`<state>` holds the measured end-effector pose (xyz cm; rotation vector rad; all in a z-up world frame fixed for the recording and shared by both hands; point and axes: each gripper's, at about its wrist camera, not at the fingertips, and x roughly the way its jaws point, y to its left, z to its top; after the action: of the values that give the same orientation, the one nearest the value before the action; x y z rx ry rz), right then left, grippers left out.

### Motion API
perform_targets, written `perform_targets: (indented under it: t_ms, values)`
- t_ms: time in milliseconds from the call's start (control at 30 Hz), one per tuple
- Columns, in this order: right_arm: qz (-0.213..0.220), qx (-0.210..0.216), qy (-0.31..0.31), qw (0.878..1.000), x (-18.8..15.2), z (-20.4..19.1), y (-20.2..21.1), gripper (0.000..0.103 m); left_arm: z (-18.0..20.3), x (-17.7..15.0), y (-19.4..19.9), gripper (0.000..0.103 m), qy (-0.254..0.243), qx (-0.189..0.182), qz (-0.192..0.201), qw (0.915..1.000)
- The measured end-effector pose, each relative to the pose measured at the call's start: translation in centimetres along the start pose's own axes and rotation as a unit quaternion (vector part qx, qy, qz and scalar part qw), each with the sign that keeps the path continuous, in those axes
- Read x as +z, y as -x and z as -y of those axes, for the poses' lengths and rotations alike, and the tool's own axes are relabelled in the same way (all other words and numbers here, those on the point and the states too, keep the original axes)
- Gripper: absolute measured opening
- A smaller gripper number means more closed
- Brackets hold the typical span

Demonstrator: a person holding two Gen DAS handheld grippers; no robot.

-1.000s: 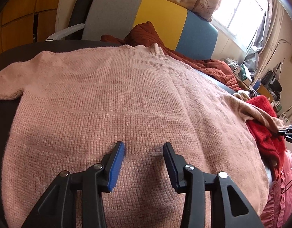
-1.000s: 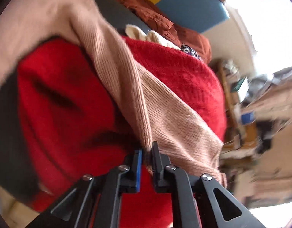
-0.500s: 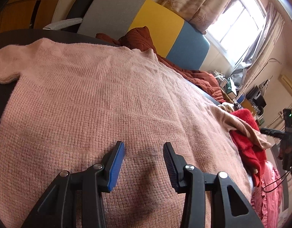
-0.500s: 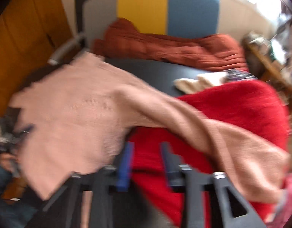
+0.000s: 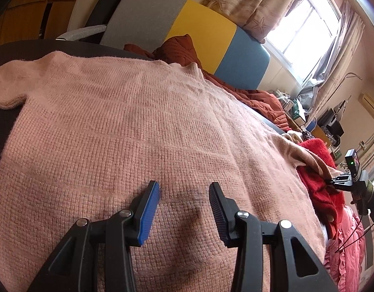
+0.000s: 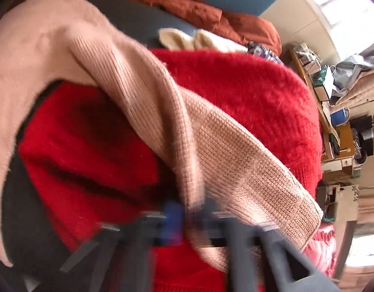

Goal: Fold clothes
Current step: 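Grasp the pink sweater sleeve hanging over the red sweater with the right gripper, then lift the sleeve with the right gripper and carry it over the sweater body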

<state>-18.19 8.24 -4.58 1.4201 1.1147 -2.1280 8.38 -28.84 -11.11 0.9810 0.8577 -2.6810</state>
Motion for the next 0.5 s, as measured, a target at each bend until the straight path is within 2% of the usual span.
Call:
perform_targets:
  t_ms: [100, 200, 233, 333, 433, 500]
  values:
    - [0.029, 0.097, -0.044, 0.994, 0.0, 0.0, 2.2, 0.006, -0.1, 0.1, -0.1, 0.043, 0.002, -0.003, 0.001, 1.0]
    - [0.082, 0.225, -0.094, 0.966, 0.5, -0.7, 5.4, 0.006, -0.4, 0.2, -0.1, 0.043, 0.007, -0.01, 0.003, 0.9999]
    - [0.102, 0.265, -0.11, 0.952, 0.9, -1.2, 6.4, 0.006, -0.5, 0.2, -0.1, 0.043, 0.009, -0.013, 0.004, 0.9999]
    - [0.166, 0.376, -0.16, 0.897, 2.4, -3.3, 8.7, 0.006, -0.8, 0.2, -0.1, 0.043, 0.013, -0.019, 0.006, 0.9997]
    - [0.197, 0.442, -0.195, 0.853, 4.8, -6.9, 9.7, 0.006, -1.0, 0.2, 0.0, 0.043, 0.015, -0.025, 0.008, 0.9995]
    - [0.204, 0.466, -0.214, 0.834, 6.5, -9.7, 9.9, 0.006, -1.1, 0.2, 0.1, 0.043, 0.017, -0.03, 0.009, 0.9994]
